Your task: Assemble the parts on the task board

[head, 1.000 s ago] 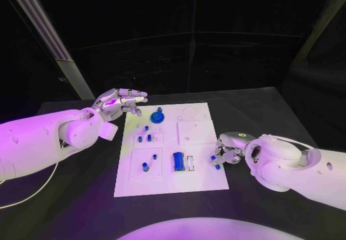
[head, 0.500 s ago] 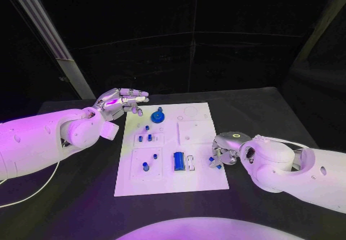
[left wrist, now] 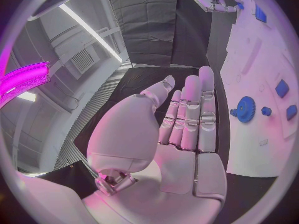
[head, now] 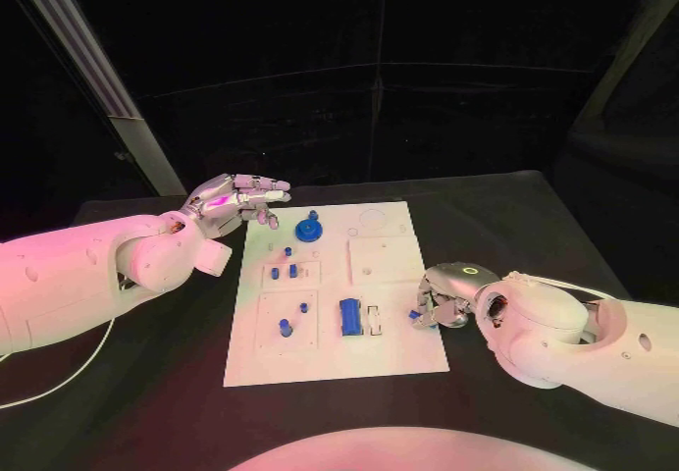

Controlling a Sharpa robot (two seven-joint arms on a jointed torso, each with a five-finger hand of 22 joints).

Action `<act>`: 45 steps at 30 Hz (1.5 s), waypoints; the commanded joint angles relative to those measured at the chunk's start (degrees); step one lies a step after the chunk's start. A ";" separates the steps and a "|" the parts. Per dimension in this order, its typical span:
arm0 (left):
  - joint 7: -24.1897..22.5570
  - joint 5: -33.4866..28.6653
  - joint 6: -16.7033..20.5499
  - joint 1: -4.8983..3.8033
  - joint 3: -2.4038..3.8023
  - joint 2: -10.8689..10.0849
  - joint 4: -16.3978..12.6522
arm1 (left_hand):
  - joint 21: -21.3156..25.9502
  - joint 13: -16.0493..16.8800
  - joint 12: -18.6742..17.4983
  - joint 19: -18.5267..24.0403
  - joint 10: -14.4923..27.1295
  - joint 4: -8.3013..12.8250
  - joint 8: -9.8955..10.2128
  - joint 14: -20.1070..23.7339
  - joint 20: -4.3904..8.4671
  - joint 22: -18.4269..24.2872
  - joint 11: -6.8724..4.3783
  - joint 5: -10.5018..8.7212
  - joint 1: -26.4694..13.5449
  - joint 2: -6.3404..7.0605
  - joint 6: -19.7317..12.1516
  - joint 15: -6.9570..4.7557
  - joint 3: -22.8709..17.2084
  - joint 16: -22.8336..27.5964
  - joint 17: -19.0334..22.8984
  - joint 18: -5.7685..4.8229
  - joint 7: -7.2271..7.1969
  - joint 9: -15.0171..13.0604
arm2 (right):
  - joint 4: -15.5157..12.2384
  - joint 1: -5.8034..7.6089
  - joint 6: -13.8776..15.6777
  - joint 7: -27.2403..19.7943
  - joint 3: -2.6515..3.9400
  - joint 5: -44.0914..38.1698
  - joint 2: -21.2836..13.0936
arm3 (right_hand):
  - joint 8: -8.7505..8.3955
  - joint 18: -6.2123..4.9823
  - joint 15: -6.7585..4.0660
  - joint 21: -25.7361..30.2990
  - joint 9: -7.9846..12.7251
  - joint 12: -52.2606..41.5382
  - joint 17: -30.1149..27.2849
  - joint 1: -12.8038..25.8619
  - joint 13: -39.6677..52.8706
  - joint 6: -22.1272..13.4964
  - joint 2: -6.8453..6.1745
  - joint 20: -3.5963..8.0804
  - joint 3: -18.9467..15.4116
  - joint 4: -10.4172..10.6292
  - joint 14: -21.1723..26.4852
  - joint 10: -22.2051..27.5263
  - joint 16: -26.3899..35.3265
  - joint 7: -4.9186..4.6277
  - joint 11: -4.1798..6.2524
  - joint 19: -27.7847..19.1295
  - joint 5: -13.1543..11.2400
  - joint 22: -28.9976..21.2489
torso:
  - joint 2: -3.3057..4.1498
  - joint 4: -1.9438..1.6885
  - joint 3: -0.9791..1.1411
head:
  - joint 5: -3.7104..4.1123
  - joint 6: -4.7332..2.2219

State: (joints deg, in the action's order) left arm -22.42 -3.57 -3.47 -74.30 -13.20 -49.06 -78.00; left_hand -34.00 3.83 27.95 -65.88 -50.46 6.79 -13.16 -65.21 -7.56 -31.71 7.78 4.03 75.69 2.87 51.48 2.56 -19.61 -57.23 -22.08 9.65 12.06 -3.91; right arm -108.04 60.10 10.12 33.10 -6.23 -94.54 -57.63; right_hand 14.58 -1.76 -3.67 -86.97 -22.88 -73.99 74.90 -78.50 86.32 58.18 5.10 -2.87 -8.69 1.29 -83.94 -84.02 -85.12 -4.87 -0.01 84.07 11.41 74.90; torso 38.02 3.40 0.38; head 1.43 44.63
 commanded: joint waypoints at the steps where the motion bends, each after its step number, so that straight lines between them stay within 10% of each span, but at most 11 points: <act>1: -0.31 0.35 -0.71 -0.06 0.04 0.00 -0.01 | 0.15 0.03 0.21 -0.10 0.40 0.10 -0.37 0.31 -0.36 0.06 0.08 0.25 -0.01 -0.56 -0.49 -0.09 0.00 -0.31 0.05 0.82 0.07 -0.03 | -0.55 -0.26 4.31 0.69 -0.28 7.21 -0.35 | -0.11 0.66 0.06 0.07 6.48 0.27 5.18 -4.23 -6.68 0.46 4.70 0.09 0.76 -0.10 -4.12 0.24 0.24 0.03 -0.15 3.21 0.76 11.58 | 0.04 -0.01 -0.02 | -0.12 0.01; 25: -0.25 0.36 -0.71 -0.05 0.04 0.26 -0.06 | 0.15 0.03 0.21 -0.10 0.40 0.10 -0.37 0.31 -0.36 0.06 0.08 0.25 -0.01 -0.56 -0.49 -0.09 0.00 -0.31 0.05 0.82 0.07 -0.03 | -1.42 -0.21 14.09 -1.96 -0.24 23.34 1.34 | -1.16 0.68 0.08 0.02 6.93 0.28 5.33 0.29 -6.72 2.01 2.69 0.01 3.09 1.81 -4.18 0.00 0.17 0.17 -0.12 3.30 2.41 11.67 | 0.10 0.03 -0.05 | -0.27 0.14; 45: -0.20 0.36 -0.82 -0.07 0.04 0.35 -0.21 | 0.15 0.00 0.22 -0.07 0.53 0.13 -0.43 0.36 -0.36 0.07 0.11 0.25 0.01 -0.63 -0.63 -0.07 -0.04 -0.35 0.12 0.81 0.10 -0.01 | 0.52 -0.21 11.70 -1.02 -0.23 24.76 5.50 | -0.78 0.71 -0.50 -0.07 6.58 -0.40 5.62 2.43 -6.30 4.29 2.54 0.46 4.38 3.45 -4.24 -0.58 0.02 1.12 0.64 3.40 3.94 11.79 | 0.03 0.03 -0.05 | -0.49 0.40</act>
State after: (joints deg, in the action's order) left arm -22.32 -3.32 -3.55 -74.28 -13.21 -48.74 -78.08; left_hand -34.00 3.83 27.95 -65.88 -50.25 6.79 -13.40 -65.21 -7.56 -31.73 7.99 4.03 75.69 2.87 51.27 2.56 -19.61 -57.21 -22.01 9.65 12.27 -3.91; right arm -107.51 59.84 22.57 31.93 -6.47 -70.41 -52.30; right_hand 13.54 -1.75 -3.78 -86.97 -16.22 -74.11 74.93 -76.57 88.80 62.05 7.70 -2.88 -4.70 4.69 -84.07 -83.62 -85.09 -3.67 0.01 84.07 15.01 74.91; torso 38.08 3.42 0.32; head 0.97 44.99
